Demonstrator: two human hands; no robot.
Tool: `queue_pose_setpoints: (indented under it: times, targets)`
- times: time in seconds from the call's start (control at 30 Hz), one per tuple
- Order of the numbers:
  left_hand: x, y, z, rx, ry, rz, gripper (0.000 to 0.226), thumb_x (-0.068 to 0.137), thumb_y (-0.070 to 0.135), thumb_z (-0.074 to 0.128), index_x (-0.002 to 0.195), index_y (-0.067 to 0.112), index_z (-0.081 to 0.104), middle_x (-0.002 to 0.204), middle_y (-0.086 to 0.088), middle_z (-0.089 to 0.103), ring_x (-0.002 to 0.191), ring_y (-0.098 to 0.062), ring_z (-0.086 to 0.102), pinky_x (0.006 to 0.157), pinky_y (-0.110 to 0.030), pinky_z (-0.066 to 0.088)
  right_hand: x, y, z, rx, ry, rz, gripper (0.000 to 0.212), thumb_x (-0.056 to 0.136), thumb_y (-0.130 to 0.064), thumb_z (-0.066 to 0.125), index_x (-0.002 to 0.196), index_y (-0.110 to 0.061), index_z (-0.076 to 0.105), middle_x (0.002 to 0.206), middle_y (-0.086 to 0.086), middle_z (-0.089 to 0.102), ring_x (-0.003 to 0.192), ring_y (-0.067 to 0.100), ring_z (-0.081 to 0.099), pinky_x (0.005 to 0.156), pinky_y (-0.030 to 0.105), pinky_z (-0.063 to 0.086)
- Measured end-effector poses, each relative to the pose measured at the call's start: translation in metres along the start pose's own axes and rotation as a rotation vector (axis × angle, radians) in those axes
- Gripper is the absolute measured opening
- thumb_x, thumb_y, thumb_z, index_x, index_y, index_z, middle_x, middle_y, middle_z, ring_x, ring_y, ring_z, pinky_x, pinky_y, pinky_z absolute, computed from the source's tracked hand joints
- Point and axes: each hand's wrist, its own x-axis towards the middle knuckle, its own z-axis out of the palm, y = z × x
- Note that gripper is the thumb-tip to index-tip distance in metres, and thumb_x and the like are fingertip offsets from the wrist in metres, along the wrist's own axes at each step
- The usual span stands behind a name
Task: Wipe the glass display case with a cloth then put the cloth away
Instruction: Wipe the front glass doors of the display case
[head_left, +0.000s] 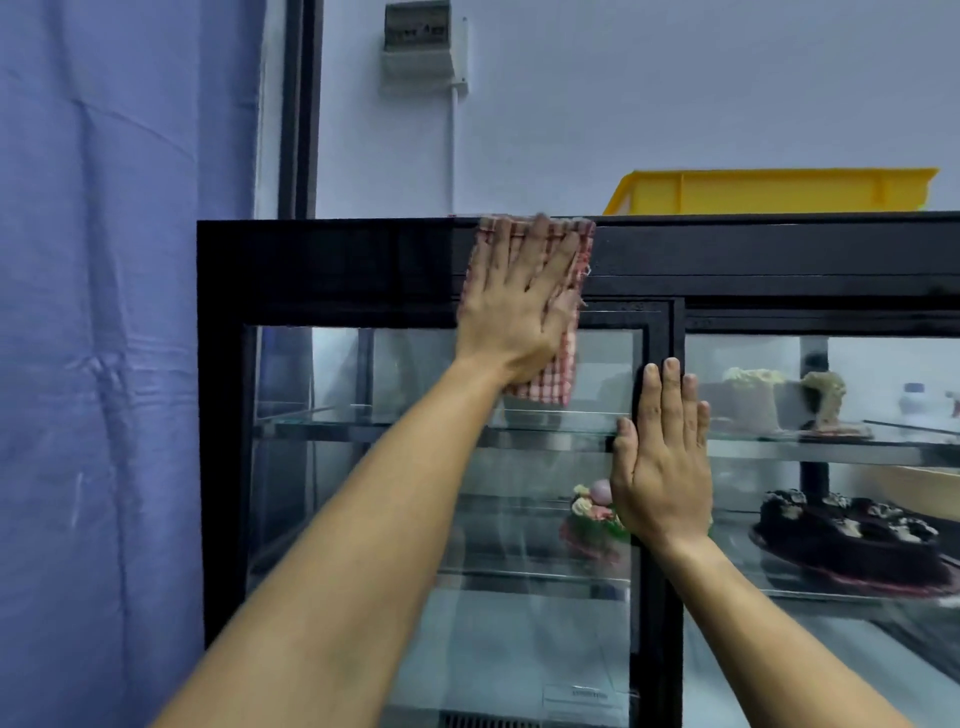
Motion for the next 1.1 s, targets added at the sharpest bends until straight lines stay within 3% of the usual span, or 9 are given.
queue_pose_setpoints:
  times: [0.07, 0.3, 0.47, 0.67, 0.9, 1.0, 1.1]
  targets:
    - [-0.01, -0.042, -0.007, 0.034, 0.019, -0.012, 0.065, 0.108, 0.05, 0.034, 0.167, 0.029, 0.017, 0.175, -0.008, 0.009, 0.16, -0.039, 0.003, 0.129, -0.058, 0.001, 0.0, -0.001, 0.0, 0.0, -0.002, 0.002, 0.064, 0.109, -0.034, 0.024, 0.166, -0.008, 0.014, 0.174, 0.014, 0.008, 0.162, 0.03, 0.005, 0.132, 0.045, 0.003]
    - [-0.073, -0.213, -0.054, 0.022, -0.053, -0.472, 0.071, 0.105, 0.059, 0.011, 0.166, 0.031, -0.009, 0.174, -0.012, -0.012, 0.159, -0.04, -0.012, 0.128, -0.057, -0.007, 0.001, -0.002, 0.001, -0.016, 0.0, 0.0, 0.064, 0.108, -0.033, 0.024, 0.165, -0.005, 0.015, 0.174, 0.015, 0.007, 0.162, 0.031, 0.004, 0.132, 0.046, 0.003]
    - [-0.07, -0.202, -0.054, 0.003, -0.006, -0.596, 0.073, 0.102, 0.061, 0.008, 0.165, 0.031, -0.011, 0.174, -0.012, -0.013, 0.159, -0.038, -0.013, 0.128, -0.055, -0.008, 0.0, -0.005, 0.002, -0.026, 0.013, 0.018, 0.065, 0.107, -0.032, 0.026, 0.165, -0.004, 0.016, 0.174, 0.017, 0.009, 0.162, 0.031, 0.004, 0.131, 0.049, 0.005]
    - [-0.017, -0.089, -0.025, 0.035, 0.059, -0.26, 0.069, 0.107, 0.053, 0.022, 0.167, 0.029, -0.003, 0.175, -0.009, -0.007, 0.16, -0.037, -0.007, 0.128, -0.054, -0.009, 0.0, -0.005, 0.003, -0.049, 0.004, 0.013, 0.065, 0.107, -0.031, 0.025, 0.165, -0.003, 0.016, 0.173, 0.018, 0.008, 0.162, 0.032, 0.004, 0.131, 0.049, 0.006]
    - [0.021, 0.031, -0.005, -0.005, 0.043, -0.042, 0.068, 0.104, 0.051, 0.022, 0.167, 0.026, 0.015, 0.175, -0.01, 0.005, 0.161, -0.035, 0.0, 0.129, -0.057, 0.004, -0.001, -0.002, 0.004, -0.041, -0.014, 0.007, 0.064, 0.109, -0.034, 0.021, 0.165, -0.005, 0.014, 0.174, 0.017, 0.007, 0.162, 0.03, 0.002, 0.131, 0.048, 0.005]
    - [0.022, 0.031, -0.002, -0.021, 0.037, 0.019, 0.065, 0.107, 0.05, 0.027, 0.167, 0.025, 0.019, 0.175, -0.01, 0.008, 0.161, -0.036, 0.003, 0.129, -0.057, 0.005, -0.002, -0.002, 0.001, -0.009, -0.042, 0.026, 0.063, 0.11, -0.037, 0.018, 0.166, -0.008, 0.011, 0.175, 0.013, 0.004, 0.162, 0.028, 0.0, 0.131, 0.047, 0.004]
    - [0.006, -0.012, -0.003, 0.008, 0.067, 0.092, 0.063, 0.108, 0.05, 0.031, 0.166, 0.027, 0.022, 0.174, -0.009, 0.012, 0.161, -0.036, 0.005, 0.13, -0.054, 0.003, -0.002, -0.002, -0.001, -0.004, -0.059, 0.02, 0.063, 0.111, -0.038, 0.017, 0.166, -0.01, 0.009, 0.175, 0.012, 0.003, 0.162, 0.027, -0.002, 0.131, 0.046, 0.003]
